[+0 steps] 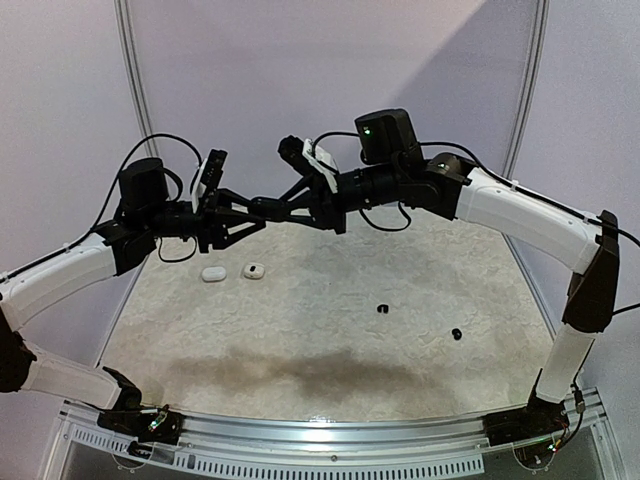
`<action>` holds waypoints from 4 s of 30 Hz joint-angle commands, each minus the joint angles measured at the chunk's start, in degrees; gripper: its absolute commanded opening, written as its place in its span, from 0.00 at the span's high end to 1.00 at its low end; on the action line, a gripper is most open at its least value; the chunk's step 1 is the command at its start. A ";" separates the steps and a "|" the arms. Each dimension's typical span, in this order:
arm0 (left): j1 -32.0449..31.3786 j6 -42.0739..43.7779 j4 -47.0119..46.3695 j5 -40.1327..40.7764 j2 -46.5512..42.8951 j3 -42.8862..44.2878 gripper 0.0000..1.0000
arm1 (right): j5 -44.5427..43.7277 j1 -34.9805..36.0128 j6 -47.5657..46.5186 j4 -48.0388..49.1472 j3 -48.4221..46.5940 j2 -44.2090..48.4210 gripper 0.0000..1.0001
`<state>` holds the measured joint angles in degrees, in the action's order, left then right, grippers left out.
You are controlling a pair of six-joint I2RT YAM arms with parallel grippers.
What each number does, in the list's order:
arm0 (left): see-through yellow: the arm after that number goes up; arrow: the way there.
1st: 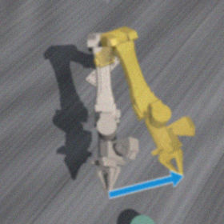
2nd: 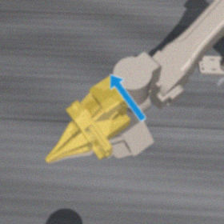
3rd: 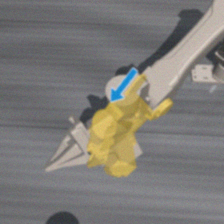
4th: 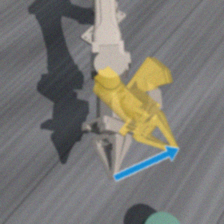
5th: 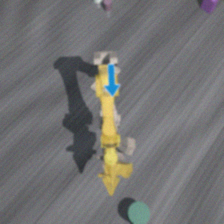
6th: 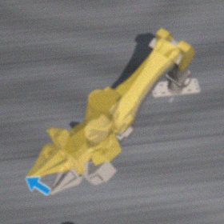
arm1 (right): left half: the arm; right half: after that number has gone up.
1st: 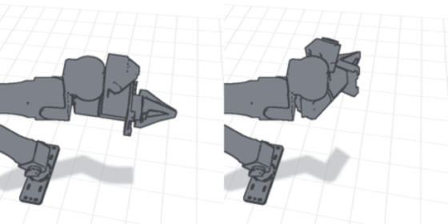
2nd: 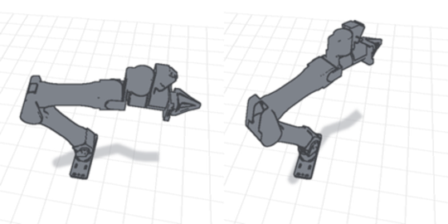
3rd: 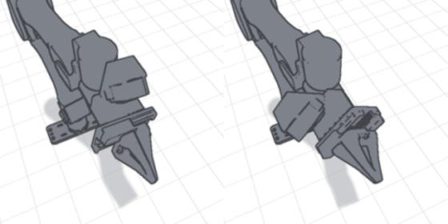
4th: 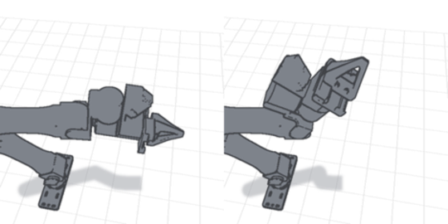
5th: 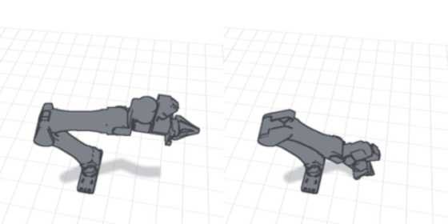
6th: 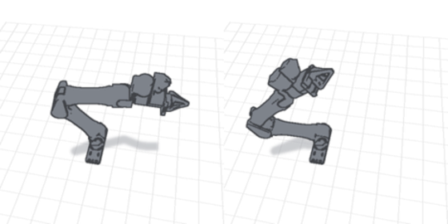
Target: Insert the wireless bluetooth earbuds into the charging case
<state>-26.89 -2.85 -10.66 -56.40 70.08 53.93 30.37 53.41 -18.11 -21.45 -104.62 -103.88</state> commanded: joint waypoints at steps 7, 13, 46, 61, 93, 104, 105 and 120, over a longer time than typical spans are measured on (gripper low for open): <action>-0.80 0.01 -0.95 -1.54 0.31 -0.59 0.91 | -1.01 0.24 0.16 0.59 0.07 0.95 1.00; -0.87 1.43 -0.35 -1.23 0.12 -0.67 1.00 | -3.18 0.27 1.74 1.00 0.08 0.83 0.77; -2.74 16.91 6.32 5.13 -2.37 -2.83 1.00 | -6.30 -0.96 6.41 -3.02 -3.57 -3.78 0.54; -2.72 -0.18 -7.22 9.22 -0.62 -9.66 1.00 | -8.96 -5.50 21.68 -8.17 -10.56 -1.18 0.45; -2.70 16.41 -17.27 -4.33 -0.96 -17.75 1.00 | -35.45 -31.50 46.36 -35.25 46.18 15.93 0.61; -5.91 14.55 -20.60 -5.65 0.70 -19.99 1.00 | -33.99 -34.33 42.96 -33.05 49.99 17.98 0.70; -6.11 13.93 -20.56 -5.31 0.79 -19.81 1.00 | -33.37 -34.46 42.76 -32.06 50.31 17.99 0.71; -8.61 14.45 -19.13 -3.28 1.55 -19.58 1.00 | -31.01 -34.44 42.19 -24.82 53.90 14.04 0.75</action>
<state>-34.70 10.85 -29.30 -60.55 70.74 34.54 -1.32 19.11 24.53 -48.51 -52.47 -88.64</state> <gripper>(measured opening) 0.255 0.258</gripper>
